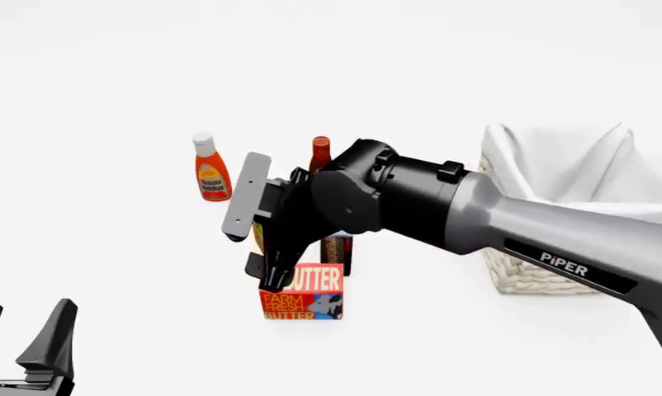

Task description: Pick the butter and place it in the basket.

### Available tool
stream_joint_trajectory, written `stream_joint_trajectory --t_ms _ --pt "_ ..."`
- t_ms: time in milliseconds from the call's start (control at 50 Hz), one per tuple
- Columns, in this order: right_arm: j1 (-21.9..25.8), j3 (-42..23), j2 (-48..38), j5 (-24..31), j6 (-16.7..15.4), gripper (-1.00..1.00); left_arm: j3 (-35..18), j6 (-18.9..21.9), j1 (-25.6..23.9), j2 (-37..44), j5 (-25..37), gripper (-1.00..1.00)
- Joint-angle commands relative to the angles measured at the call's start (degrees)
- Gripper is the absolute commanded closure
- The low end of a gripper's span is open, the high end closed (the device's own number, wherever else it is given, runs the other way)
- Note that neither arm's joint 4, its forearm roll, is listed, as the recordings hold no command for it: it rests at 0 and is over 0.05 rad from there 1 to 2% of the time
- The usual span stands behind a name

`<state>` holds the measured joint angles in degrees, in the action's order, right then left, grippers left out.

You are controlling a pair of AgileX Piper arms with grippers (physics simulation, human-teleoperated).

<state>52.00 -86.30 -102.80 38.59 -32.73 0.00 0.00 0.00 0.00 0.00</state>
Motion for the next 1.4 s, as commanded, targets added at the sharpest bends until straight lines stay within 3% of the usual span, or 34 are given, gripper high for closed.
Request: stream_joint_trajectory --t_ms 20,1400 --pt "0.1 0.1 -0.2 0.1 0.2 -1.0 0.0 0.0 0.0 0.0 0.0 -1.0" --pt "0.2 -1.4 -5.5 -0.7 2.2 -1.0 0.0 0.0 0.0 0.0 0.0 -1.0"
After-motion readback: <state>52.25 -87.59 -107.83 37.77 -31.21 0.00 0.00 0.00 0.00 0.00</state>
